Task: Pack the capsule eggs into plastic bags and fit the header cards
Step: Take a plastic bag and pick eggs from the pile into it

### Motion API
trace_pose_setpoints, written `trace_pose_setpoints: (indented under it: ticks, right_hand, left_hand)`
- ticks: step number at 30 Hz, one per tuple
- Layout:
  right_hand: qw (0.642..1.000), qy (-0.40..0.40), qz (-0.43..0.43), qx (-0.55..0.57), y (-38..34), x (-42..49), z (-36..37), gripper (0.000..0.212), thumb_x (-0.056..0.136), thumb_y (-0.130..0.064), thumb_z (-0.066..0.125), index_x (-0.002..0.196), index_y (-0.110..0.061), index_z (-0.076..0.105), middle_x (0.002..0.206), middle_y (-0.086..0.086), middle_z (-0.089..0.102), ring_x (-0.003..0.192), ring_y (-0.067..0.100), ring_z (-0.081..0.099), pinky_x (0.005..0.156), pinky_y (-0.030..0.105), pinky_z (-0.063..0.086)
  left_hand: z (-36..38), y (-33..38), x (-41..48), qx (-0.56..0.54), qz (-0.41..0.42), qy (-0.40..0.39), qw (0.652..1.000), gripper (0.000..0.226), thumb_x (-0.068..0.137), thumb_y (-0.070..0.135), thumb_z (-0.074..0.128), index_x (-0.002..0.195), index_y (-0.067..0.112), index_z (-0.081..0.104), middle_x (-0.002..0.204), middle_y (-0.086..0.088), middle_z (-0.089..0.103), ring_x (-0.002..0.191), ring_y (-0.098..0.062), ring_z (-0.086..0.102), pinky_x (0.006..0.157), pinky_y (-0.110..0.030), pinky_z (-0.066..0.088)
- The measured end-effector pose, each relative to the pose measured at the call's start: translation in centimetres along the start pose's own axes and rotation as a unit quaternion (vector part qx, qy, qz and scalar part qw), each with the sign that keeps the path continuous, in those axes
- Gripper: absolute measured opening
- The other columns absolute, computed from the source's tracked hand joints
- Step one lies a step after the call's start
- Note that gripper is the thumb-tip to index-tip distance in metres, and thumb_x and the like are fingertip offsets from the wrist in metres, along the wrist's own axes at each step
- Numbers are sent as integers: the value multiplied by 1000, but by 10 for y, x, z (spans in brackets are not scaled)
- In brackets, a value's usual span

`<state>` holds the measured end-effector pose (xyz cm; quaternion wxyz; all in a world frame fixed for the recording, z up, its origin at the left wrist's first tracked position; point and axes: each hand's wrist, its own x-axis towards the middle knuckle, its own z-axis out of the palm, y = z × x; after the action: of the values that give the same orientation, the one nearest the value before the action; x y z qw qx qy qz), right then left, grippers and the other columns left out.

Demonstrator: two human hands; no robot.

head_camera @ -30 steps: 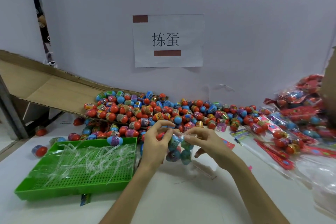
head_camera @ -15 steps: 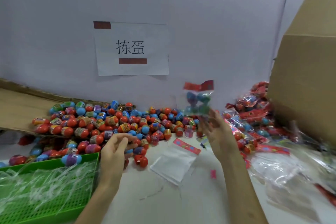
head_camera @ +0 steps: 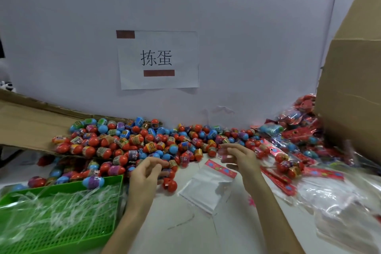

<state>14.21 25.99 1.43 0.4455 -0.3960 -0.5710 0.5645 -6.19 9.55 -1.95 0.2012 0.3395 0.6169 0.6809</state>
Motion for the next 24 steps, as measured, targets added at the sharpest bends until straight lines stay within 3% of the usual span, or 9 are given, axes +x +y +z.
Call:
trace_pose_setpoints:
  ticks: [3,6,8,11,13,16,19,24]
  right_hand:
    - [985,-4,-51,-166,8,-1,8,23,98,-6,60,96,-19,78,98,3,76,87,19,71,69,24,55]
    - [959,-30,-87,-269,18,1,12,18,95,-15,68,110,-24,75,119,-6,69,107,12,63,88,28,50]
    - [939,-58,-82,-329,22,2,14,31,94,-27,72,125,-27,68,135,-6,59,115,11,55,88,25,47]
    - [877,-110,-40,-466,28,1,17,53,90,-42,73,139,-30,58,145,-3,52,126,18,52,103,40,46]
    - [844,-119,-39,-521,31,-1,19,50,89,-46,72,135,-33,60,144,-4,53,127,20,51,110,47,40]
    - [856,-100,-52,-505,32,-2,19,39,88,-44,72,126,-34,67,140,-4,56,126,21,51,110,48,38]
    - [870,-80,-60,-483,32,-3,20,31,90,-42,72,120,-34,72,138,-7,61,128,19,52,112,49,37]
    - [872,-60,-68,-481,33,-2,21,24,98,-39,64,118,-31,75,136,-8,65,128,19,54,114,51,37]
  left_hand:
    - [0,0,-1,25,9,-4,1000,22,104,7,56,94,17,72,98,10,78,88,-16,77,77,-35,60]
    - [0,-2,-1,66,11,-11,998,23,103,8,57,91,21,73,99,12,77,90,-13,76,82,-41,61]
    - [1,-4,-2,97,20,-11,995,22,102,8,59,92,22,73,100,12,76,94,-13,75,85,-41,62]
    - [0,-4,-2,130,49,-10,990,21,101,10,61,93,26,72,101,18,74,95,-4,72,79,-26,60]
    - [-1,-4,-3,147,61,-30,987,21,99,11,65,94,29,73,97,24,73,94,6,68,75,-12,55]
    - [2,-6,-5,197,96,-75,973,18,97,12,69,96,30,73,92,29,71,92,9,66,77,-12,55]
    - [7,-7,-9,254,149,-115,949,15,95,15,71,97,28,76,88,22,72,88,1,67,79,-20,57]
    - [10,-10,-15,332,183,-191,906,13,96,29,68,103,34,78,101,20,70,99,0,61,93,-30,51]
